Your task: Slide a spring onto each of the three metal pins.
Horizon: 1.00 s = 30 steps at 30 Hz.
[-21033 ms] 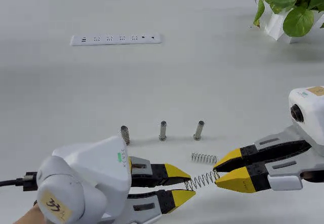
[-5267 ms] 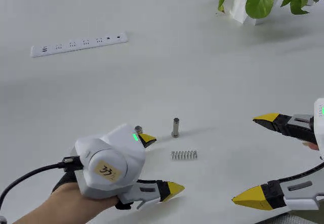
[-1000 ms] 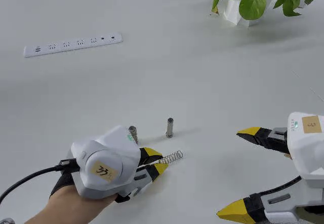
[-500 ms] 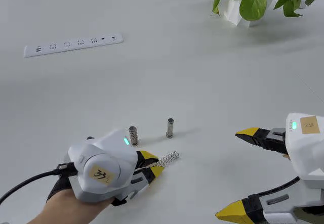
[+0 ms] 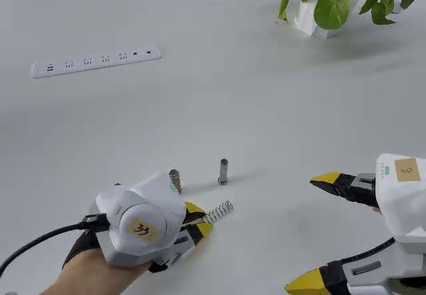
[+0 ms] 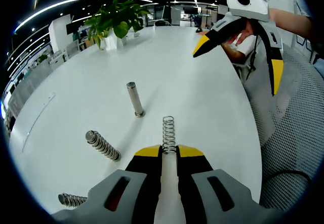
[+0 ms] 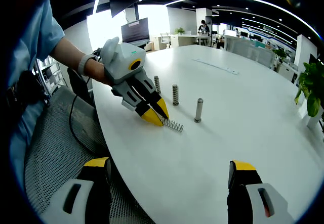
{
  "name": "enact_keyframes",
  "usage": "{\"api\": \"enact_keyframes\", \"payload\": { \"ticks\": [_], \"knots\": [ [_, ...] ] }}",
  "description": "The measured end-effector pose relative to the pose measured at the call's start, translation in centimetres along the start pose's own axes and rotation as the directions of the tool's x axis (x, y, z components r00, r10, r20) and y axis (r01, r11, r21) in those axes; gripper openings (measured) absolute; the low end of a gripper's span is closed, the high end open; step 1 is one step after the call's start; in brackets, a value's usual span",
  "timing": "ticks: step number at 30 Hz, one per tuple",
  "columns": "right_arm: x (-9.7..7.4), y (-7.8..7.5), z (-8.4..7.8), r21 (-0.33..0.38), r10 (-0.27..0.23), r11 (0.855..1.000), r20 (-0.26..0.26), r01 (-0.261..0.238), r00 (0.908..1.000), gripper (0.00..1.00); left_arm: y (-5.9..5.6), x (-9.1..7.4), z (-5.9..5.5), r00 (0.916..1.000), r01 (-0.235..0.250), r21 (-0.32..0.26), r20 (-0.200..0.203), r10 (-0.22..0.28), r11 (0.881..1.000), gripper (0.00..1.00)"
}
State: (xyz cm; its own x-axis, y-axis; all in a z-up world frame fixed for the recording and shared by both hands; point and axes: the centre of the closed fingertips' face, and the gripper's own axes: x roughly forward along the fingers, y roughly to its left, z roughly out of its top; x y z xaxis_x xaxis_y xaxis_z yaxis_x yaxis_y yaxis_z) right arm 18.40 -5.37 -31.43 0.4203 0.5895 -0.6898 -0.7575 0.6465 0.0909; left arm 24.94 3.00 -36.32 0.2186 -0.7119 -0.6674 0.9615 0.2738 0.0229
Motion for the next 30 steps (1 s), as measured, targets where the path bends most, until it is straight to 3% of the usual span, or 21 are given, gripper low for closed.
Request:
{"api": "enact_keyframes", "payload": {
  "ticks": [5,14,20,24,30],
  "knots": [
    [0.04,0.07,-0.07,0.000,0.001,1.000,-0.001,-0.001,1.0000,0.96,-0.09,0.20,-0.29,0.9983,0.011,0.009,-0.057,-0.010,1.000,0.13],
    [0.06,0.10,-0.33,0.002,0.000,1.000,-0.005,0.000,1.0000,0.96,0.62,0.48,-0.12,0.9957,0.003,-0.013,-0.093,-0.004,1.000,0.08],
    [0.12,0.18,-0.41,0.004,0.001,1.000,-0.005,-0.001,1.0000,0.96,0.49,0.44,-0.21,0.9935,0.013,-0.025,-0.113,-0.016,1.000,0.07],
    [0.21,0.28,-0.31,0.003,0.003,1.000,-0.001,-0.003,1.0000,0.96,0.18,0.34,-0.26,0.9934,0.024,-0.025,-0.111,-0.026,0.999,0.07],
    [0.36,0.50,-0.38,0.000,0.009,1.000,-0.006,-0.009,0.9999,0.96,-0.09,-0.02,0.10,0.9967,0.028,-0.044,-0.075,-0.031,0.999,0.07]
  ]
}}
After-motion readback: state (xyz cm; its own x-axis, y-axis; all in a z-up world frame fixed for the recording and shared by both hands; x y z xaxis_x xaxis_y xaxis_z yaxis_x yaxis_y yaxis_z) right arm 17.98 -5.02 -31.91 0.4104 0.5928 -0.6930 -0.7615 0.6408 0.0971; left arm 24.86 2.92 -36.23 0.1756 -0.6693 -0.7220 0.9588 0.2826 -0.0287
